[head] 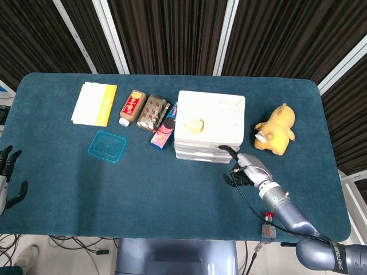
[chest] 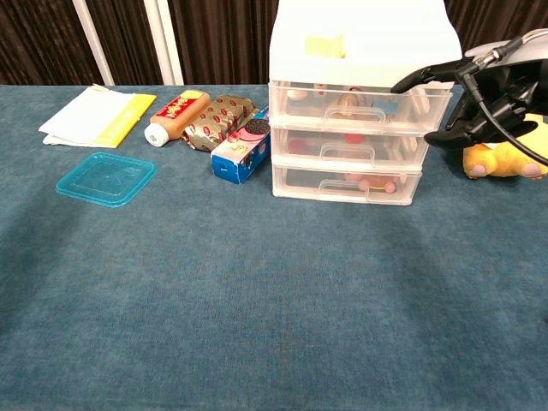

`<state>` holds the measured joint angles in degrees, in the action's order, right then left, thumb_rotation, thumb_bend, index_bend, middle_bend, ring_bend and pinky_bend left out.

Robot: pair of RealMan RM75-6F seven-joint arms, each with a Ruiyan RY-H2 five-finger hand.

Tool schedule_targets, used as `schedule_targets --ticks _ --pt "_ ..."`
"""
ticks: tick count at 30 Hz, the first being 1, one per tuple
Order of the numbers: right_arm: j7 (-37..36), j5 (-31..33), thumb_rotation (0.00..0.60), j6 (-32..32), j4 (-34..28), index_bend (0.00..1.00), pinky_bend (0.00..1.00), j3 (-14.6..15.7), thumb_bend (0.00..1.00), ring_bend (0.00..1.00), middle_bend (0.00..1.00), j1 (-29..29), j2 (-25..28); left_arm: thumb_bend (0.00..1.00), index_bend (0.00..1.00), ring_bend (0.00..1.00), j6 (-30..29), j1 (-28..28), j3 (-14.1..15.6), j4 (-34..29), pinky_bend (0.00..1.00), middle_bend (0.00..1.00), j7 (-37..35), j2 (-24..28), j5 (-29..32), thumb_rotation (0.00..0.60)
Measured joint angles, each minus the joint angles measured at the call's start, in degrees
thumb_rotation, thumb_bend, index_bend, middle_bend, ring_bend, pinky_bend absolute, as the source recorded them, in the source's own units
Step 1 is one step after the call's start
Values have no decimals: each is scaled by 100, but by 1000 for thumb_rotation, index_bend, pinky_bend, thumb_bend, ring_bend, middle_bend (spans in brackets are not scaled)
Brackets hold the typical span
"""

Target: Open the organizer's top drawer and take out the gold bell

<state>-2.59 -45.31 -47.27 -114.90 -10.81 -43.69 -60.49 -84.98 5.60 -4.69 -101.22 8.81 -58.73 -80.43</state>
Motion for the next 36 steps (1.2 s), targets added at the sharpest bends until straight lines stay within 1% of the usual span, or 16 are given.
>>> schedule_targets --ticks 7,14,19,25,29,36 --pt "137 524 600 326 -58 146 1000 -75 468 1000 988 -309 181 422 73 0 4 0 4 8 0 5 6 -8 0 600" --pt "94 819 600 626 -84 174 1000 -136 468 1000 989 -514 338 422 72 0 7 1 -1 12 0 6 -6 -8 14 600" --pt "-155 817 600 882 -115 190 1000 -215 468 1000 990 -517 454 422 73 0 11 2 0 15 0 5 -2 -12 17 600" --pt "-350 674 600 1213 -154 194 1000 -249 468 1000 990 -515 624 422 72 0 6 0 0 12 0 6 5 -13 13 600" --pt "-485 567 600 1310 -190 194 1000 -289 468 1000 990 -500 690 422 72 0 1 -2 -1 8 0 6 4 -10 16 600" --pt "-553 417 600 1495 -237 196 1000 -250 468 1000 989 -503 806 422 72 0 14 0 0 10 0 6 7 -8 26 600"
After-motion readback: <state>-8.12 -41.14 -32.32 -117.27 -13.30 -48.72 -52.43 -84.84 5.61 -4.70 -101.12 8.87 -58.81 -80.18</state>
